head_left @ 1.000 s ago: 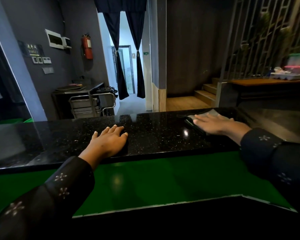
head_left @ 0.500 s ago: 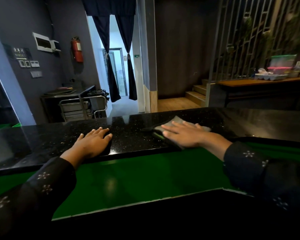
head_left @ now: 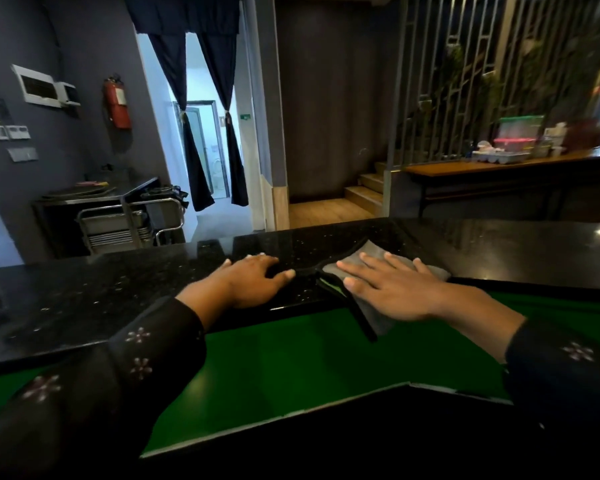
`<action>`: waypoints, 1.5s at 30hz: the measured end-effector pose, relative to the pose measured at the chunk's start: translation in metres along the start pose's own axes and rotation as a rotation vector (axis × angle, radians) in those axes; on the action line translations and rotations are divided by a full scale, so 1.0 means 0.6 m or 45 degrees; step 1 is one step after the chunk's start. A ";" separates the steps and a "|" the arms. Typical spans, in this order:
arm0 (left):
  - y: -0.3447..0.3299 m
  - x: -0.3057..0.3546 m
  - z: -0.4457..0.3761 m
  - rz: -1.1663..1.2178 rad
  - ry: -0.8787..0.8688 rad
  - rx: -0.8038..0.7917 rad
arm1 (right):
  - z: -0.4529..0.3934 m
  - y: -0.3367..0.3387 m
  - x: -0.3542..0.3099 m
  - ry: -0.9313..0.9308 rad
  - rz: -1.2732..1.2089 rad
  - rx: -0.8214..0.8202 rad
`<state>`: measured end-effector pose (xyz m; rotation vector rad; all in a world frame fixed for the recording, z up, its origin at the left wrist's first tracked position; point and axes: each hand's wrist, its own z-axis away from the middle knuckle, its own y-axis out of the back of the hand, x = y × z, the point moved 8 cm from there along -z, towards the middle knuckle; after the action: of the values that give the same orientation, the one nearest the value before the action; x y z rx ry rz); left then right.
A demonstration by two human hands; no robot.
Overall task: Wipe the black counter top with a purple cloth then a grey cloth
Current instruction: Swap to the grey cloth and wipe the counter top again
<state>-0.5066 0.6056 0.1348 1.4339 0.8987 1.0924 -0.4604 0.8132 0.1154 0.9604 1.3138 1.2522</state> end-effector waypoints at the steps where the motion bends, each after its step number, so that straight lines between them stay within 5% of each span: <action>1: -0.012 0.013 -0.012 0.017 0.009 -0.010 | -0.010 0.004 0.014 -0.021 -0.023 -0.012; 12: -0.032 0.003 -0.052 0.000 0.054 0.035 | -0.201 0.054 0.085 -0.301 -0.049 -0.009; 22: -0.037 0.005 -0.052 -0.017 0.051 0.044 | -0.145 0.025 0.086 0.035 0.040 -0.075; 31: -0.036 0.006 -0.053 0.024 0.047 0.047 | -0.304 0.063 0.068 -0.330 0.033 -0.031; 37: -0.036 0.005 -0.053 0.016 0.044 0.033 | -0.310 0.020 -0.083 0.181 0.083 -0.067; 40: -0.036 0.005 -0.048 0.033 0.030 0.035 | -0.308 0.036 -0.031 0.203 0.030 -0.062; 45: -0.036 0.005 -0.050 0.044 0.031 0.049 | -0.316 0.074 0.166 -0.246 -0.044 0.040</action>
<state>-0.5337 0.6204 0.1143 1.4750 0.9196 1.1262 -0.6657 0.8872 0.1290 1.0498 1.1967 1.0869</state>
